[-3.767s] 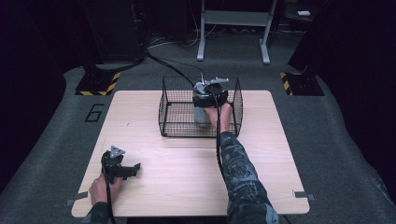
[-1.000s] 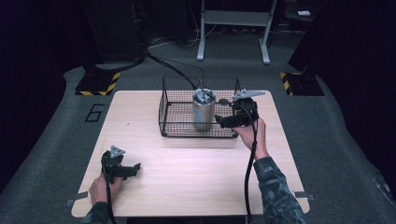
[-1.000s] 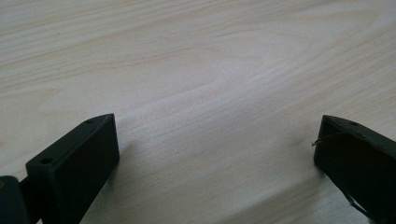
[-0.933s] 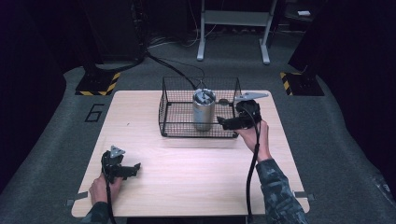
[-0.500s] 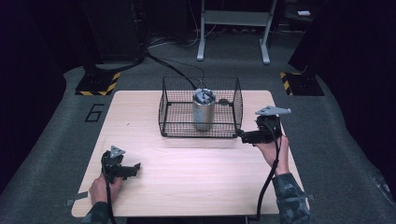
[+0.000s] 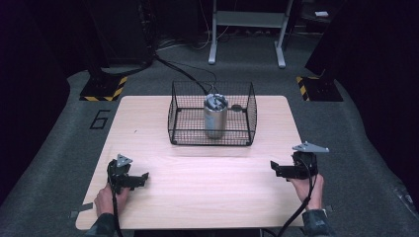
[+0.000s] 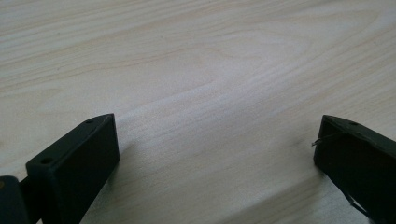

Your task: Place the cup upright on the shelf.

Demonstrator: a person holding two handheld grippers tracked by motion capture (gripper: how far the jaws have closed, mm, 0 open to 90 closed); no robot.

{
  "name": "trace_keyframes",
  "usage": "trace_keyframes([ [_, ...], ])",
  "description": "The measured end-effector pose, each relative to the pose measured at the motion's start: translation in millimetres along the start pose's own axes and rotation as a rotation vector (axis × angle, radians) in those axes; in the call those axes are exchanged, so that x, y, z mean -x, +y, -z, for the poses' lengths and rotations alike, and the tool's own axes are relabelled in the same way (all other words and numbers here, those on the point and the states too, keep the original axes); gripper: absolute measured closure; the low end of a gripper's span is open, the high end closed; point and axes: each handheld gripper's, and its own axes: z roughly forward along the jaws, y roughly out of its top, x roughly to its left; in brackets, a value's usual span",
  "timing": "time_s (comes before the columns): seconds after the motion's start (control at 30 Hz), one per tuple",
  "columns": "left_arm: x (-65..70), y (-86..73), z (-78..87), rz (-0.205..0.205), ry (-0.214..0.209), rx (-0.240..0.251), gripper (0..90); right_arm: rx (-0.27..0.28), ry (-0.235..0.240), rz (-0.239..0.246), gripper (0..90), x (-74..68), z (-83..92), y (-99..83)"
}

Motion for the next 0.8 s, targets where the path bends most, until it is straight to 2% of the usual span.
trace_keyframes([
  [0.03, 0.0, 0.0, 0.0, 0.0, 0.0, 0.0, 0.1, -0.012, -0.002, -0.023, 0.0, 2.6, -2.1, -8.2],
  [0.13, 0.0, 0.0, 0.0, 0.0, 0.0, 0.0, 0.1, -0.037, -0.033, -0.029, 0.0, 9.4, -10.5, -32.3],
  [0.27, 0.0, 0.0, 0.0, 0.0, 0.0, 0.0, 0.1, -0.071, -0.06, -0.062, 0.0, 17.5, -21.6, -62.0],
  [0.33, 0.0, 0.0, 0.0, 0.0, 0.0, 0.0, 0.1, -0.065, -0.064, -0.081, 0.0, 22.0, -24.0, -72.3],
  [0.43, 0.0, 0.0, 0.0, 0.0, 0.0, 0.0, 0.1, -0.057, -0.089, -0.093, 0.0, 24.7, -25.6, -80.3],
  [0.57, -0.4, 0.1, 0.0, -0.005, 0.001, -0.001, 0.1, -0.055, -0.095, -0.101, 0.0, 27.4, -31.4, -84.6],
  [0.73, -0.5, 0.1, 0.1, -0.007, 0.001, -0.001, 0.1, -0.063, -0.112, -0.045, 0.0, 26.7, -36.8, -86.5],
  [0.8, 0.1, 0.0, 0.0, 0.002, -0.001, 0.0, 0.1, -0.075, -0.141, -0.032, 0.0, 23.5, -39.2, -85.4],
])
